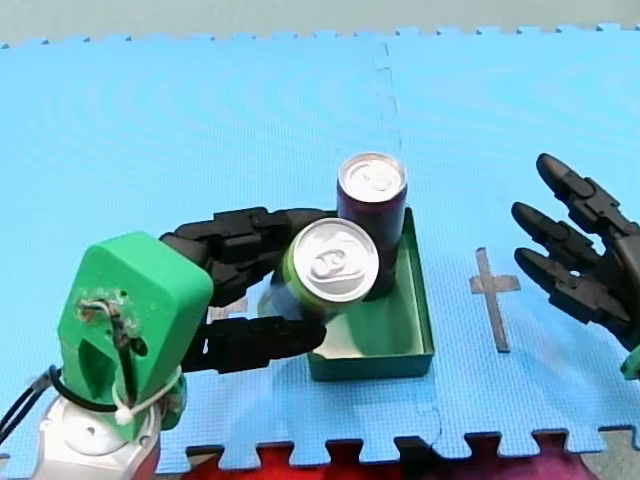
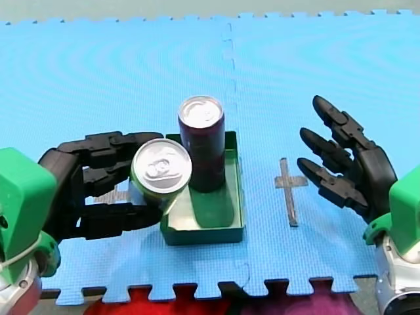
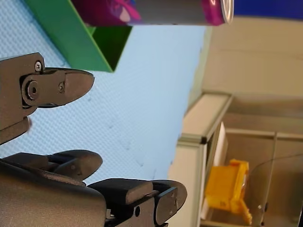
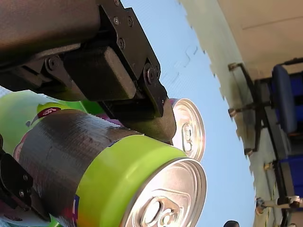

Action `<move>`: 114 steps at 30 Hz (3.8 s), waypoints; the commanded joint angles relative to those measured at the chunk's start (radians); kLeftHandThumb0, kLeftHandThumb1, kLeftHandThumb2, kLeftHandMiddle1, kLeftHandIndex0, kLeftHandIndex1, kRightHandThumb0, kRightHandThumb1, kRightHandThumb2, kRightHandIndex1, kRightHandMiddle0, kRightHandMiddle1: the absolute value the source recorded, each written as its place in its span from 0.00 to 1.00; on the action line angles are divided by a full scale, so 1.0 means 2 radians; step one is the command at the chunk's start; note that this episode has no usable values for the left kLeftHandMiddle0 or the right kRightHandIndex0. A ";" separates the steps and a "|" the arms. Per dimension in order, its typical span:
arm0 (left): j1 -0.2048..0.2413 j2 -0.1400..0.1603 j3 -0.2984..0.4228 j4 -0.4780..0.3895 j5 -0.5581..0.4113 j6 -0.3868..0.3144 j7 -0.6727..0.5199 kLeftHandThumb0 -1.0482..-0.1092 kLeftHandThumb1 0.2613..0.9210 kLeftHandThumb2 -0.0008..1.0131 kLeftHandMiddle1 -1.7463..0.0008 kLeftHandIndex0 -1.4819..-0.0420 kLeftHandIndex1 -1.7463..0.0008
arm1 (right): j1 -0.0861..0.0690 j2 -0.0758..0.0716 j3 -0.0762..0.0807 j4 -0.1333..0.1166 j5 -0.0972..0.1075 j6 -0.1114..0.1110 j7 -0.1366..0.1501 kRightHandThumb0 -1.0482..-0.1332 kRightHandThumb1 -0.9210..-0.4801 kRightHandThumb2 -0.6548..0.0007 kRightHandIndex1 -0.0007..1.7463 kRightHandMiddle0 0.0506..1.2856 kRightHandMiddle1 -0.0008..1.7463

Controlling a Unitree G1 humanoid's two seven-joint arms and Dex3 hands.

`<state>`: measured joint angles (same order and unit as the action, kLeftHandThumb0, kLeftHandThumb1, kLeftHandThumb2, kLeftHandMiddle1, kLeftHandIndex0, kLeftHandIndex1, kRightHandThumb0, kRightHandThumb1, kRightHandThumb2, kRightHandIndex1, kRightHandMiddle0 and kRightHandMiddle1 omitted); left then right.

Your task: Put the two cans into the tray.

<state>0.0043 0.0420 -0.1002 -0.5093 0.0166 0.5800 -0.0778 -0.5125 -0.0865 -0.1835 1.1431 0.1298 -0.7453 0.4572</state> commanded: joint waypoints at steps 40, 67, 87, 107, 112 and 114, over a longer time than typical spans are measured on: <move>-0.070 -0.084 0.003 0.155 -0.004 -0.111 0.066 0.69 0.78 0.00 1.00 0.15 1.00 | 0.007 0.007 0.010 -0.018 -0.008 0.006 -0.030 0.00 0.00 0.66 0.00 0.19 0.00; -0.045 -0.144 0.047 0.114 -0.148 -0.081 0.089 0.70 0.75 0.00 1.00 0.14 1.00 | 0.004 -0.003 0.009 -0.014 -0.007 0.006 -0.018 0.00 0.00 0.63 0.00 0.19 0.00; -0.025 -0.134 0.042 0.099 -0.160 -0.063 0.095 0.70 0.75 0.00 1.00 0.13 1.00 | 0.004 -0.004 0.005 -0.016 -0.003 0.001 -0.008 0.00 0.00 0.59 0.00 0.20 0.00; -0.006 -0.127 0.010 0.128 -0.098 -0.109 0.092 0.70 0.75 0.00 1.00 0.14 1.00 | 0.011 0.003 0.008 -0.034 0.002 0.003 -0.008 0.00 0.00 0.59 0.00 0.20 0.00; -0.004 -0.127 0.011 0.138 -0.095 -0.119 0.088 0.70 0.76 0.00 1.00 0.14 1.00 | 0.015 0.005 0.009 -0.041 0.003 0.003 -0.008 0.00 0.00 0.60 0.00 0.20 0.00; -0.004 -0.127 0.012 0.140 -0.094 -0.121 0.087 0.71 0.76 0.00 1.00 0.14 1.00 | 0.017 0.005 0.010 -0.044 0.003 0.003 -0.010 0.00 0.00 0.60 0.00 0.20 0.00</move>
<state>-0.0029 -0.2108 -0.0779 -0.2311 -0.1704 0.3535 0.1004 -0.4832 -0.0754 -0.1642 1.0637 0.1321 -0.7392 0.4410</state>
